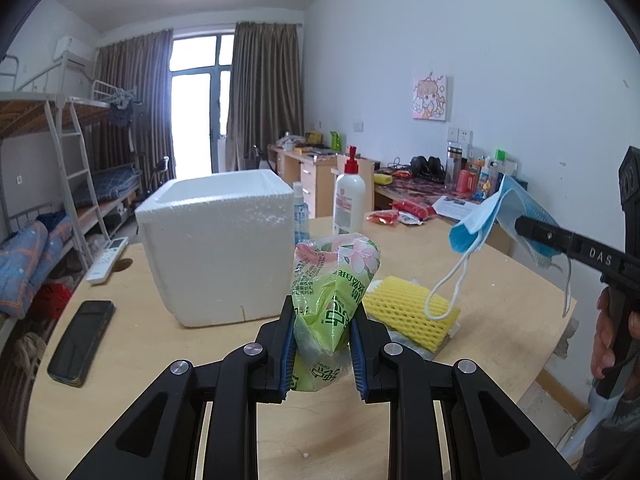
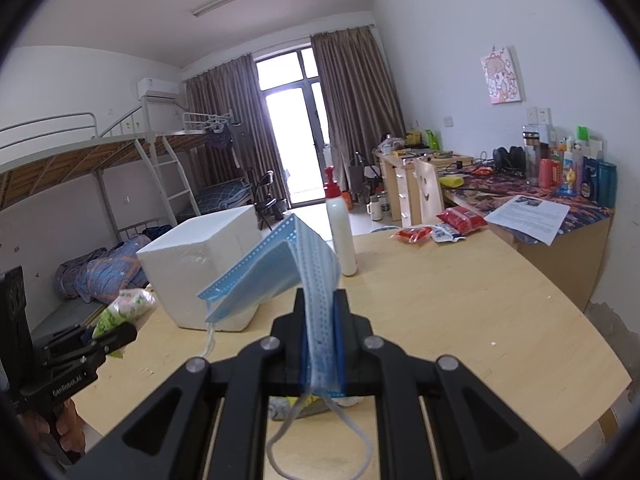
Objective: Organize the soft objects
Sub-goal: 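Carry the green bag with the left tool while the right tool carries the mask toward the foam box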
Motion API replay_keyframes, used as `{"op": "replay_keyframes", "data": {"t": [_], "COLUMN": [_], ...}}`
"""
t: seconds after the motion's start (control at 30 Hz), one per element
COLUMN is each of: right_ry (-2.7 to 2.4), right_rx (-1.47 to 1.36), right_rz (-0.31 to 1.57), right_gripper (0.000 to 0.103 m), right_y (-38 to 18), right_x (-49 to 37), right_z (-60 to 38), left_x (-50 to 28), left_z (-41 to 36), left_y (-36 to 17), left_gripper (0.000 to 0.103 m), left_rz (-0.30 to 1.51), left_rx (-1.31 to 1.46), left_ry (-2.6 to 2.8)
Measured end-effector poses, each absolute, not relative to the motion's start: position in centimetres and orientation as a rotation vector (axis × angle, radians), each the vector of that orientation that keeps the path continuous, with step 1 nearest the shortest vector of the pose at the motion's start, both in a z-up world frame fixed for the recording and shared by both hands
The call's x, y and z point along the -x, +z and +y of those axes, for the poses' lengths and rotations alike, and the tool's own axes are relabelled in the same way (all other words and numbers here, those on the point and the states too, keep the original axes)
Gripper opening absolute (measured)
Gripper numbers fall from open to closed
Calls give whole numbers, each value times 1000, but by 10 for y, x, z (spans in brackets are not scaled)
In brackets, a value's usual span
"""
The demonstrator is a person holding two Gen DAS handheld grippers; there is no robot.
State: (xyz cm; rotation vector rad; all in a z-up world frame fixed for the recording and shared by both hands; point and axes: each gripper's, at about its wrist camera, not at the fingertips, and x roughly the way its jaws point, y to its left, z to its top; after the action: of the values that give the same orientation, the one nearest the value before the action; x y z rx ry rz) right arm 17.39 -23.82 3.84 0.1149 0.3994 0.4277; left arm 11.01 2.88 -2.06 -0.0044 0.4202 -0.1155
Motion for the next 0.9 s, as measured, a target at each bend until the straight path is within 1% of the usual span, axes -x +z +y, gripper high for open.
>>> {"op": "replay_keyframes", "data": {"t": [0.5, 0.9], "right_ry": [495, 548], "right_rx": [-54, -36], "right_rz": [365, 356], "right_gripper": [14, 14], "right_y": [36, 34], "right_x": [-147, -134], "right_z": [-214, -199], "left_x": [-81, -61], "left_z": [37, 54], "left_y": [-5, 2], "left_gripper": [25, 25], "left_rz": [339, 317], "left_rx": [-5, 24], "left_ry": [-37, 20]}}
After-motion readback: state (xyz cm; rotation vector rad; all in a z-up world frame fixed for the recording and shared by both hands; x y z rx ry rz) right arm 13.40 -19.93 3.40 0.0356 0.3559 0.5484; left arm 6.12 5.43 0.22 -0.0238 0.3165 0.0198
